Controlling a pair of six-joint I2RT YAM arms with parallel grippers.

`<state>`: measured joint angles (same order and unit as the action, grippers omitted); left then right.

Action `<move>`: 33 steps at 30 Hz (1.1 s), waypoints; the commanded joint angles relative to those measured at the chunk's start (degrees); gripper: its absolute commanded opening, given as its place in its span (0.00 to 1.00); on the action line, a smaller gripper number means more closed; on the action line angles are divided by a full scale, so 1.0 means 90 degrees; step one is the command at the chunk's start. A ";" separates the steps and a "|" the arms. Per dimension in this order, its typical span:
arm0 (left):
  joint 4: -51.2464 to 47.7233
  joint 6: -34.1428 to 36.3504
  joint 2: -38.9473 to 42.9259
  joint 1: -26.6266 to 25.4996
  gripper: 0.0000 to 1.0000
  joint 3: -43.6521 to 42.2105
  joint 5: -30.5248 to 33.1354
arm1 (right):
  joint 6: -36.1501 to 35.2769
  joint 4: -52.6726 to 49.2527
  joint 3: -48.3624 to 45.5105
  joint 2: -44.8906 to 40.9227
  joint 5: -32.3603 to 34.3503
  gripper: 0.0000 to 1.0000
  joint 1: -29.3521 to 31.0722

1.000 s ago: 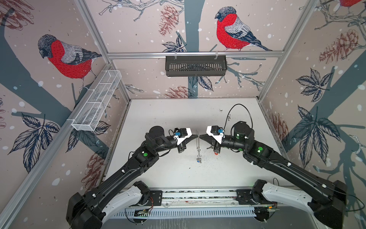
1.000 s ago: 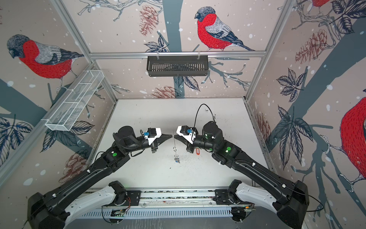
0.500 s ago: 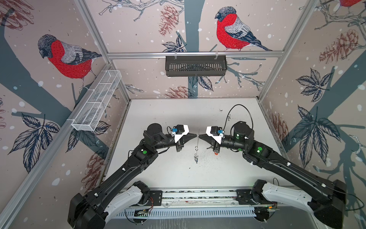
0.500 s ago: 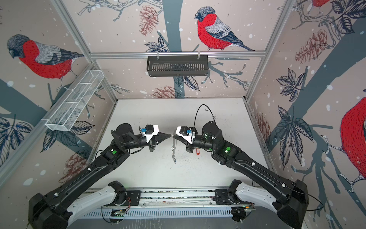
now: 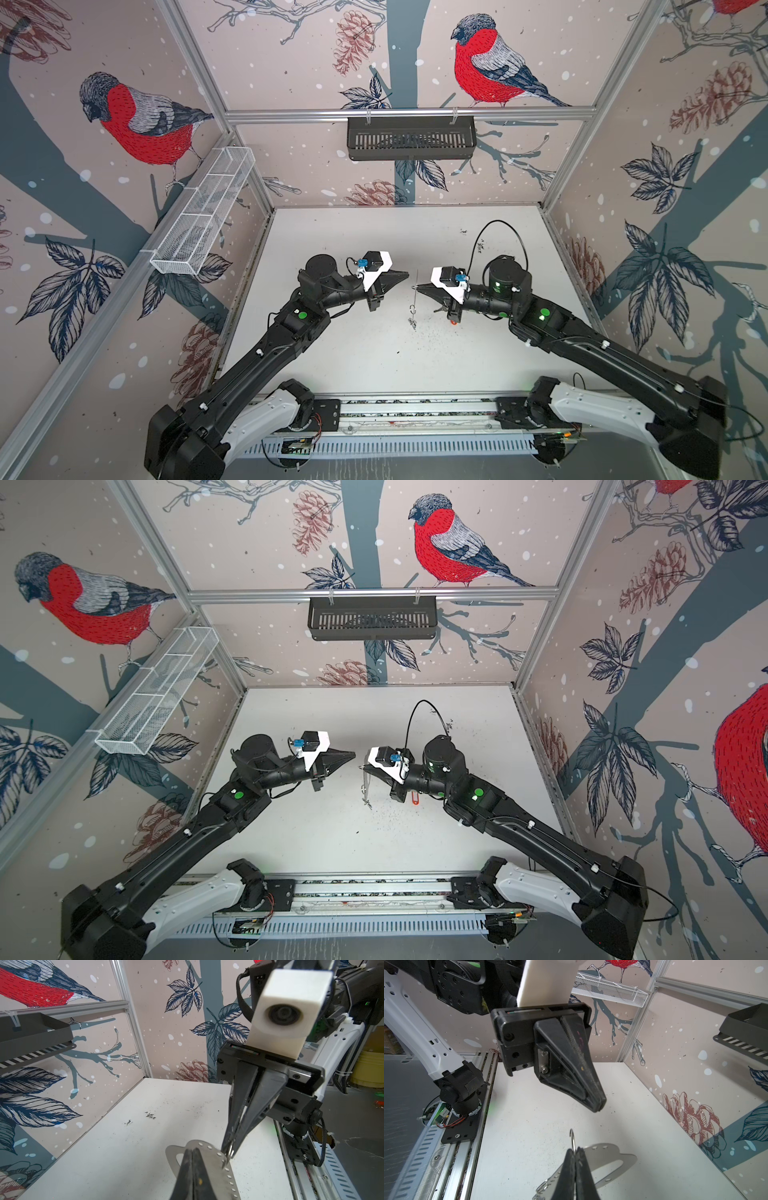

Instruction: Put the keys on the keyring

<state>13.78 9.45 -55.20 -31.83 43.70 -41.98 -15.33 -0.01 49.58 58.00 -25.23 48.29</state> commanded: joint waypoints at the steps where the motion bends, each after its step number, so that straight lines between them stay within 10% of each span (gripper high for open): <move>1: 0.0286 -0.0036 0.0059 0.0022 0.05 -0.0047 0.0072 | -0.0009 0.0109 0.0023 -0.0034 0.0011 0.00 -0.0005; 33: 0.0587 0.0346 -0.0163 -0.0017 0.22 -0.0172 -0.1005 | 0.0331 0.0205 0.0155 0.0166 -0.0421 0.00 -0.0200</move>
<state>16.19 12.27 -56.53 -31.92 41.60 -49.45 -13.17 -0.14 50.35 59.27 -28.03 46.46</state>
